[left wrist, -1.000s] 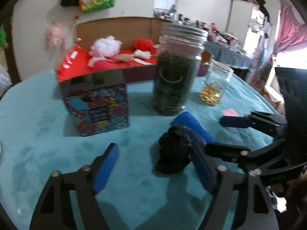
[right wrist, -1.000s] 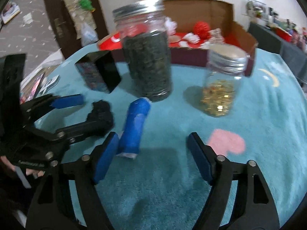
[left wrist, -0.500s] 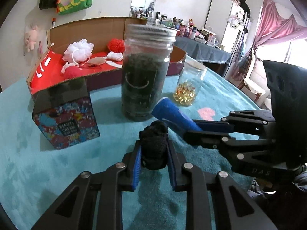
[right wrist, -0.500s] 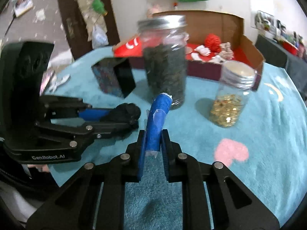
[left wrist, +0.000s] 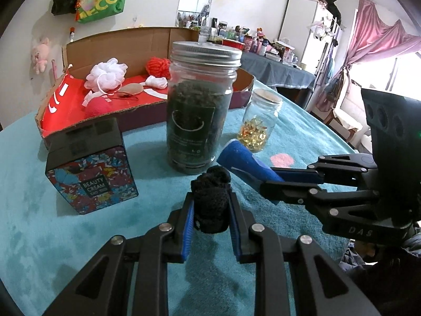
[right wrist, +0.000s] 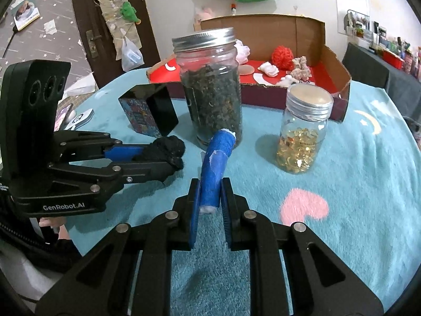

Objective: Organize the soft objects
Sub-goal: 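Grasp the black fuzzy ball with the left tool while the right tool grasps the blue foam roll, then lift and carry the black ball and blue roll with both tools into the box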

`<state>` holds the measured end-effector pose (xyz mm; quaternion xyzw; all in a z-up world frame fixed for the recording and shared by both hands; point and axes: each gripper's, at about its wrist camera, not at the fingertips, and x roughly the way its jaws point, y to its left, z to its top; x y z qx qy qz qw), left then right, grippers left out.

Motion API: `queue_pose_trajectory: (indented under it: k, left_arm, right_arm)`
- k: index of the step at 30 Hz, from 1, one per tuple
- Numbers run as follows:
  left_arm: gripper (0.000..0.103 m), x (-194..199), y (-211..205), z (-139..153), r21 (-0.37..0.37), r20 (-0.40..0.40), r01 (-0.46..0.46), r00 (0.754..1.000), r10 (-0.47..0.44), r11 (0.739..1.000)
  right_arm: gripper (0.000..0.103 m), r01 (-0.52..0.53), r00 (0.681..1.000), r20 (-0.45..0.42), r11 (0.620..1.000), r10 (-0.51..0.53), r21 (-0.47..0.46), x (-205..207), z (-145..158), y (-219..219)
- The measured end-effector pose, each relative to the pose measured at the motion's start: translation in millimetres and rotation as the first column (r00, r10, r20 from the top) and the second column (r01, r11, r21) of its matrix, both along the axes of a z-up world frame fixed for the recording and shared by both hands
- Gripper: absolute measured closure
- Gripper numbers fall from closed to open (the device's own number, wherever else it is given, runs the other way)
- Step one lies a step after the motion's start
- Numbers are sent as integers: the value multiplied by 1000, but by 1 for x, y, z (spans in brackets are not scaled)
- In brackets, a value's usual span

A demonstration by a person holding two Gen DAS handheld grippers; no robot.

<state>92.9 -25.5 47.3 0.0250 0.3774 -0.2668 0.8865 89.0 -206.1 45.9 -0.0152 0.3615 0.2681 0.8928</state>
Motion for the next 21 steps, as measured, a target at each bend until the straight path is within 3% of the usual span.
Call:
queue_pose_trajectory:
  k: [10, 21]
  left_arm:
    - [78, -4, 23, -1, -4, -16, -50, 999, 50, 999]
    - [78, -14, 82, -3, 34, -40, -184, 982, 185, 982]
  right_arm:
    - [88, 24, 1000, -13, 1000, -24, -17, -4, -2, -13]
    - [88, 81, 996, -39, 996, -82, -28, -10, -3, -41]
